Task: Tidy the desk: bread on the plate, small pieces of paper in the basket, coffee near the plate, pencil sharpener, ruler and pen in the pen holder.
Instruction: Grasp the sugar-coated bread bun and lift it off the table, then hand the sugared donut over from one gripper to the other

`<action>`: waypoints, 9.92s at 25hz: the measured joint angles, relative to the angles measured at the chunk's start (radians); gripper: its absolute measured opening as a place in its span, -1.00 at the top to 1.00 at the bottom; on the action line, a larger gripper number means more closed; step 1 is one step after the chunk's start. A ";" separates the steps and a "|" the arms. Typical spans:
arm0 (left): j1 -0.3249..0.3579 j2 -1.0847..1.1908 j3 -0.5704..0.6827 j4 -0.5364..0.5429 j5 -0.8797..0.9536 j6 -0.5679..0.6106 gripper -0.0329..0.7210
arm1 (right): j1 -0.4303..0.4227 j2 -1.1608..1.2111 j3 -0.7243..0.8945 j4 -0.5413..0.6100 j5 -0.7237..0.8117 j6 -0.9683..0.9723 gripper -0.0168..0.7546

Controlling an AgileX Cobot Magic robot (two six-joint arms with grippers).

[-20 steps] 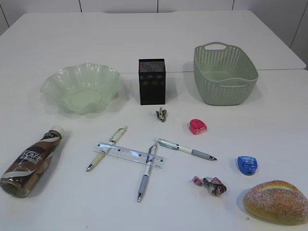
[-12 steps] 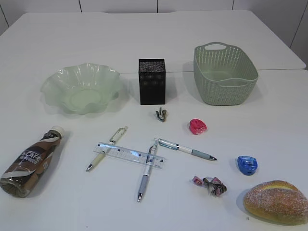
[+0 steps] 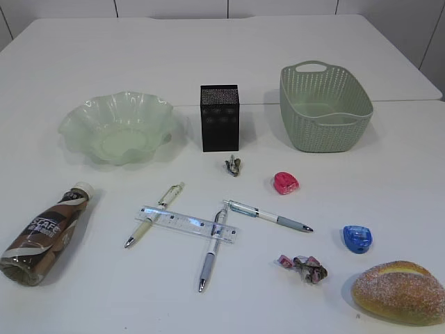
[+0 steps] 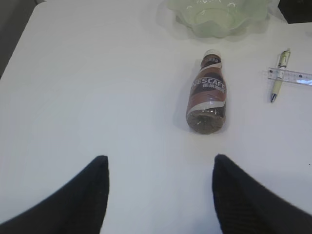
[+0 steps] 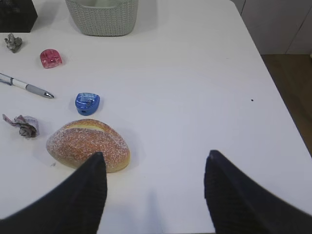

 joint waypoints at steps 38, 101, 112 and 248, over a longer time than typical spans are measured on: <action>0.000 0.221 -0.021 -0.040 0.009 0.000 -0.33 | 0.104 0.717 -0.139 0.083 0.023 -0.353 -0.33; -0.028 0.306 -0.150 0.074 0.102 -0.002 -0.32 | 0.184 1.191 -0.247 0.179 -0.185 -0.627 -0.52; -0.028 0.306 -0.150 0.099 0.102 -0.002 -0.32 | 0.184 1.245 -0.229 0.101 -0.272 -0.652 -0.57; -0.028 0.528 -0.150 -0.495 -0.159 0.047 -0.32 | 0.184 1.590 -0.689 1.007 0.034 -0.815 0.21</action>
